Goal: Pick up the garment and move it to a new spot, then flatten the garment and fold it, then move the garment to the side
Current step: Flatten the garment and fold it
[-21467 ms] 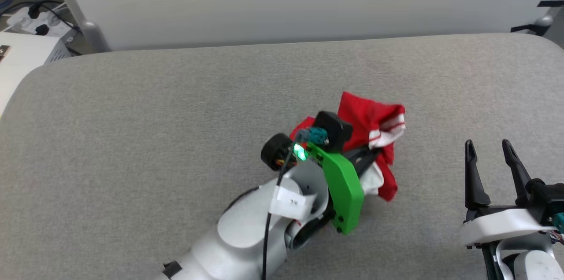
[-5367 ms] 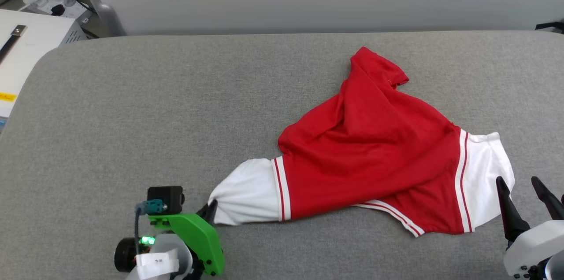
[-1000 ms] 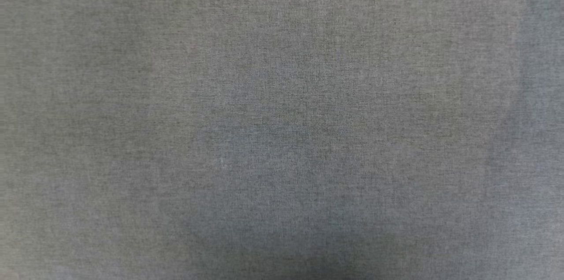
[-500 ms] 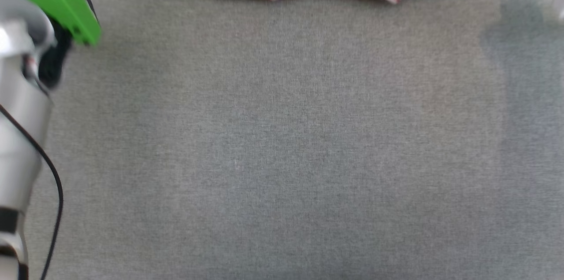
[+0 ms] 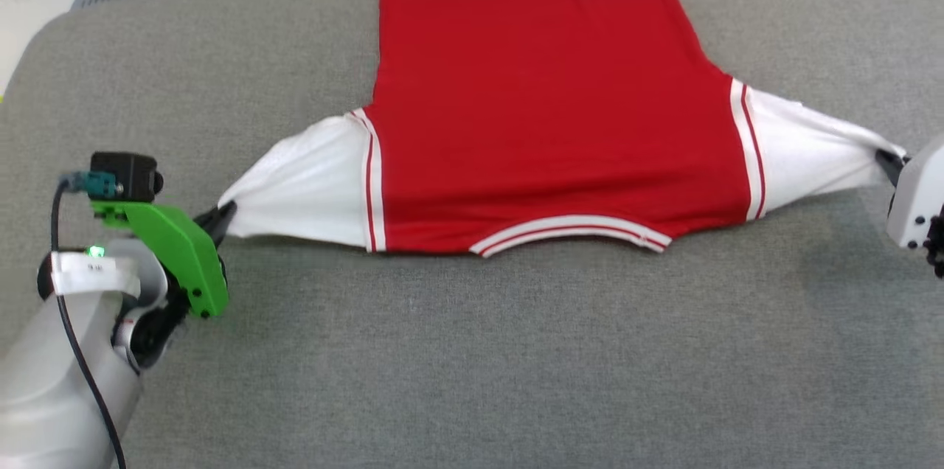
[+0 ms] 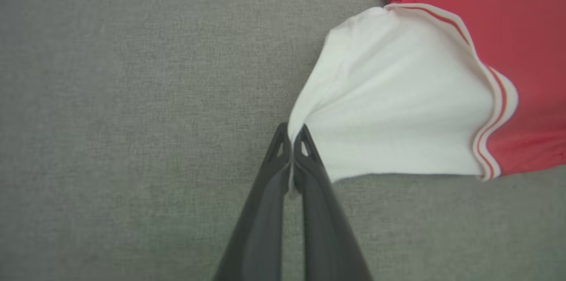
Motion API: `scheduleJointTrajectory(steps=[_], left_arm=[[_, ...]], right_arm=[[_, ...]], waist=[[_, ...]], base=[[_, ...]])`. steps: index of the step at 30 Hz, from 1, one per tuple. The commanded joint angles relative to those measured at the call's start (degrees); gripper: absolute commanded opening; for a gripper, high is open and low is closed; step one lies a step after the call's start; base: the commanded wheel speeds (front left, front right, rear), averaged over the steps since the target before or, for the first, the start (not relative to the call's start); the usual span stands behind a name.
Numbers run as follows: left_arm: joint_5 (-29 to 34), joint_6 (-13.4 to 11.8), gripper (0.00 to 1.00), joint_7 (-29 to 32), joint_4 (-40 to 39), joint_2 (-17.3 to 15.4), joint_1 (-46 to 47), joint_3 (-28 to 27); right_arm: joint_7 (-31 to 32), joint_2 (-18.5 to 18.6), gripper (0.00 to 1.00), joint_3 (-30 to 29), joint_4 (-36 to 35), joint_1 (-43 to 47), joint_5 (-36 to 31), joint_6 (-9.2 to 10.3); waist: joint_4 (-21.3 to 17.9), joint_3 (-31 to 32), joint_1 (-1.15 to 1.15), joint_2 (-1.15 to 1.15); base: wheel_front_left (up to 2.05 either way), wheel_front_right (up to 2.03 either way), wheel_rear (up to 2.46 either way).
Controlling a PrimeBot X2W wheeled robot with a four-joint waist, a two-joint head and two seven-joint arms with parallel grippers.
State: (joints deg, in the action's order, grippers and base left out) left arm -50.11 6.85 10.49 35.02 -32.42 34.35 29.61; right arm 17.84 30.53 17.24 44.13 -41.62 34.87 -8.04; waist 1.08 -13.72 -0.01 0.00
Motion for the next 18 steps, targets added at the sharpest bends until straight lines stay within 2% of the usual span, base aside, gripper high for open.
scheduleJointTrajectory(steps=[1, 9, 18], left_arm=[[-0.96, -1.42, 0.00, 0.57, -0.39, -2.11, -2.81, -0.49], [-4.62, -5.33, 0.00, 3.55, -10.07, -4.60, -15.32, -0.86], [-8.10, -10.01, 0.00, 6.29, -21.86, -7.73, -27.16, -1.35]], right_arm=[[0.68, 2.11, 0.00, -0.75, -0.27, 2.28, 0.64, 0.55], [7.71, 4.19, 0.00, -2.38, -6.57, 13.82, 4.49, 0.55], [16.58, 4.37, 0.00, -8.85, -15.78, 25.69, 6.05, 0.55]], waist=[[-0.36, 4.38, 0.01, 0.00], [-0.79, 8.67, 0.01, 0.00], [-1.41, 10.96, 0.01, 0.00]], base=[[0.00, 0.00, 0.00], [0.00, 0.00, 0.00], [0.00, 0.00, 0.00]])
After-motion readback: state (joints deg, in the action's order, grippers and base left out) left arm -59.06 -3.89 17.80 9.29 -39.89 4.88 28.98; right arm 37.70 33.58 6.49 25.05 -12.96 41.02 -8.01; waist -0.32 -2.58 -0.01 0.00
